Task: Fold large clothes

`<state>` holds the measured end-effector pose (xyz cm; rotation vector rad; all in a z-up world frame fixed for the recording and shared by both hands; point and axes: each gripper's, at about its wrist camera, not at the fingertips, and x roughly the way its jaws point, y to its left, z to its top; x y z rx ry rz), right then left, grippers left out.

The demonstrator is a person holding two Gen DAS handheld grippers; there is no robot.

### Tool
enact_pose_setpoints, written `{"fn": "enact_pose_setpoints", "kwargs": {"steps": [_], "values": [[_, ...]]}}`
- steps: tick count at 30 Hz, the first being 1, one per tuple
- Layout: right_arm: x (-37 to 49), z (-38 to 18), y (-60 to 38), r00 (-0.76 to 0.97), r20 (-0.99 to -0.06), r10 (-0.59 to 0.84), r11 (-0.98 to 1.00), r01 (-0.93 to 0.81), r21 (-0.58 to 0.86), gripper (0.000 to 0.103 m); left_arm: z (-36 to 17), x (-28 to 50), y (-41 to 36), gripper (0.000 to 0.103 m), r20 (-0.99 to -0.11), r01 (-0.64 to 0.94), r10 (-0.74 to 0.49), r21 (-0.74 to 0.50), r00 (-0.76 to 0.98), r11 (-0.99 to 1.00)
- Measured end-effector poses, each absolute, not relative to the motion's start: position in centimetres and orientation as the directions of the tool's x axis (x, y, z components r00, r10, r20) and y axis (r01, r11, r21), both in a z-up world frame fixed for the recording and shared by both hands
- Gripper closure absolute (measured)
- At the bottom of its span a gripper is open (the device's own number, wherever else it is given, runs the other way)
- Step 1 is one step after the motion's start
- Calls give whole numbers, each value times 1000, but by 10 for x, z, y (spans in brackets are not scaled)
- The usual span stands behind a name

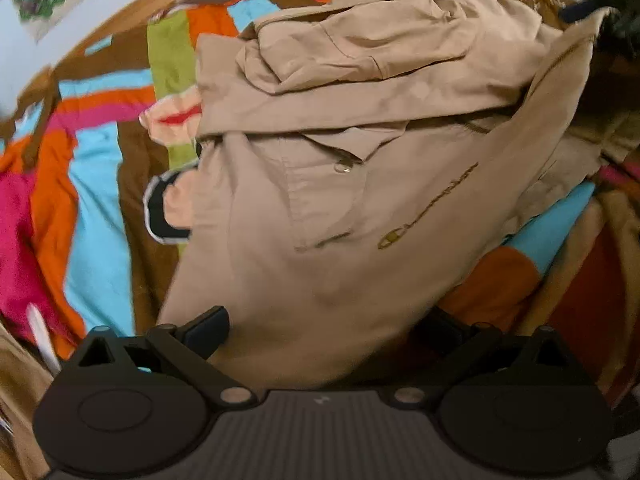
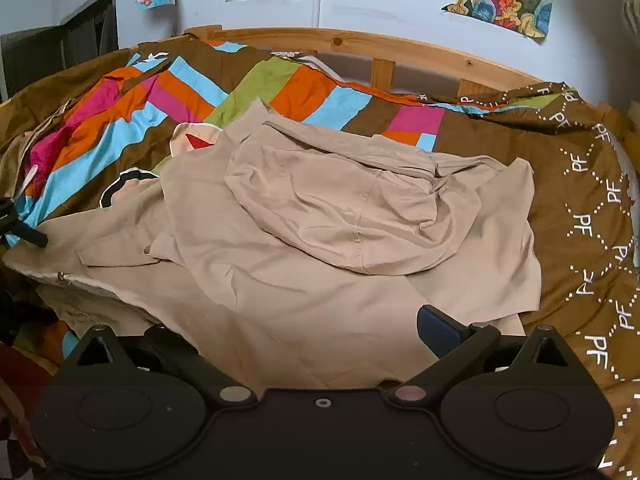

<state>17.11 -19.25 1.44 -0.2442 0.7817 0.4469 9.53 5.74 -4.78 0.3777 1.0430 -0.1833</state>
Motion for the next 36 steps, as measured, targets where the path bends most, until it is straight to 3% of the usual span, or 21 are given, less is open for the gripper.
{"fn": "enact_pose_setpoints", "kwargs": {"steps": [3, 7, 8, 13, 21, 24, 26, 28, 29, 31, 33, 35, 36], "values": [[165, 15, -198, 616, -726, 306, 880, -474, -32, 3, -37, 92, 52, 22, -837, 351, 37, 269, 547, 897], [146, 17, -209, 597, -734, 325, 841, -537, -65, 2, -19, 87, 44, 79, -790, 413, -18, 301, 612, 859], [139, 18, -213, 587, -740, 329, 821, -565, -83, 2, -15, 88, 43, 86, -779, 419, -33, 301, 626, 857], [101, 26, -231, 566, -763, 313, 696, -683, -222, 2, 8, 110, 49, 89, -749, 376, -69, 249, 659, 893], [53, -5, -244, 583, -804, 114, 405, -767, -498, 6, 30, 133, 47, 89, -726, 365, -88, 233, 682, 901], [51, -23, -247, 640, -767, 44, 385, -719, -579, 21, 31, 134, 48, 89, -723, 353, -82, 233, 686, 906], [55, -29, -252, 671, -742, 14, 431, -673, -601, 51, 28, 128, 49, 87, -726, 357, -71, 248, 684, 900], [57, -25, -260, 676, -737, 30, 504, -647, -573, 65, 19, 116, 51, 83, -736, 378, -46, 292, 676, 879], [56, -22, -263, 677, -734, 44, 542, -634, -552, 72, 13, 109, 52, 79, -744, 396, -35, 314, 667, 863], [54, -16, -269, 666, -743, 58, 592, -622, -512, 73, -2, 95, 56, 76, -774, 429, -2, 348, 633, 833], [53, -16, -274, 651, -757, 62, 636, -610, -472, 78, -16, 84, 57, 87, -795, 441, 43, 379, 605, 813], [54, -17, -276, 651, -756, 69, 676, -588, -444, 97, -22, 76, 56, 99, -799, 438, 52, 381, 599, 815], [55, -16, -275, 653, -753, 72, 702, -570, -427, 98, -20, 73, 55, 100, -789, 419, 52, 380, 612, 825]]}}
